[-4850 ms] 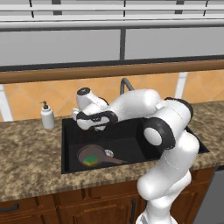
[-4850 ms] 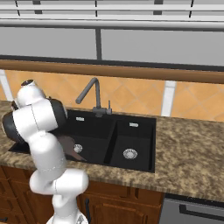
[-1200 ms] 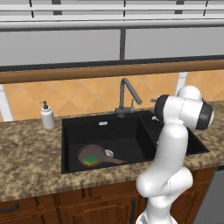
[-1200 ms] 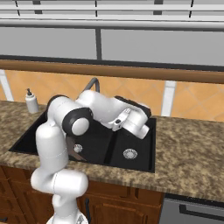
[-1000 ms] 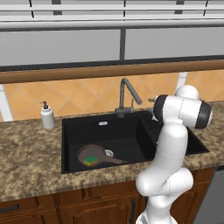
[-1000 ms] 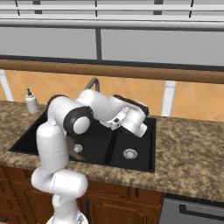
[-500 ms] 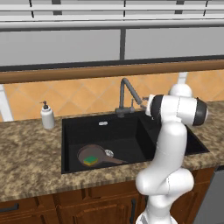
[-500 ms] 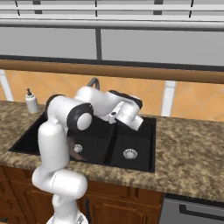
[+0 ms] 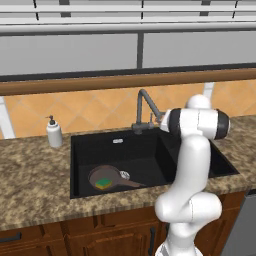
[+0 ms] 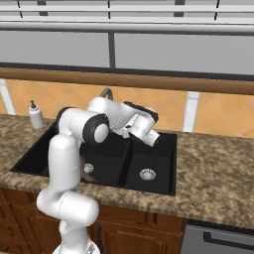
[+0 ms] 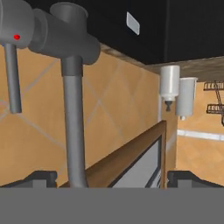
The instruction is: Pick the pan and sponge and place them into the sink. Then turn on the water.
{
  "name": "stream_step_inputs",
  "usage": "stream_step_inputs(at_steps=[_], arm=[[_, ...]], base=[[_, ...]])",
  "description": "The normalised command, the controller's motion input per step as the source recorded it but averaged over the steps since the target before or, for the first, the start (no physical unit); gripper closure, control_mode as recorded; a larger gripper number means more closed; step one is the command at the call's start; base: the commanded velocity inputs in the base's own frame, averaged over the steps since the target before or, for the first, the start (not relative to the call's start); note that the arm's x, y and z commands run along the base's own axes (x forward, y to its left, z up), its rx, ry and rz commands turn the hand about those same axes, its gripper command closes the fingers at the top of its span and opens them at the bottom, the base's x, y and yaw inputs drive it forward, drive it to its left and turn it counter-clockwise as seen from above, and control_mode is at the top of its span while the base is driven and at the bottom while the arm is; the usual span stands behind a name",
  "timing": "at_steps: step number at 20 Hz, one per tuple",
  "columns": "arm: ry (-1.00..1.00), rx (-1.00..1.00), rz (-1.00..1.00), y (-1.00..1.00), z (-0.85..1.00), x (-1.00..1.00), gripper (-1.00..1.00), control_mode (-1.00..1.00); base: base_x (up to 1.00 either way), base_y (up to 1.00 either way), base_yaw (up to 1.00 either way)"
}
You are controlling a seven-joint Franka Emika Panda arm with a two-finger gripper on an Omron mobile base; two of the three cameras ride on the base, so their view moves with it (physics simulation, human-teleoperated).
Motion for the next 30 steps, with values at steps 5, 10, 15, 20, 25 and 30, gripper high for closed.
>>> stream_step_inputs(at_steps=[5, 10, 15, 20, 25, 30], arm=[[0.0, 0.0, -0.05, 0.0, -0.11, 0.39, -1.0, -1.0], [0.0, 0.0, -0.06, 0.0, -0.19, 0.39, -1.0, -1.0], [0.0, -0.02, -0.06, 0.0, -0.19, 0.34, -1.0, -1.0], [0.0, -0.02, -0.05, 0.0, -0.1, 0.29, -1.0, -1.0], [0.0, -0.03, -0.06, 0.0, -0.12, 0.25, -1.0, -1.0], [0.0, -0.04, -0.05, 0.02, -0.13, 0.19, -1.0, -1.0]], base=[[0.0, 0.0, 0.0], [0.0, 0.0, 0.0], [0.0, 0.0, 0.0], [0.0, 0.0, 0.0], [0.0, 0.0, 0.0], [0.0, 0.0, 0.0]])
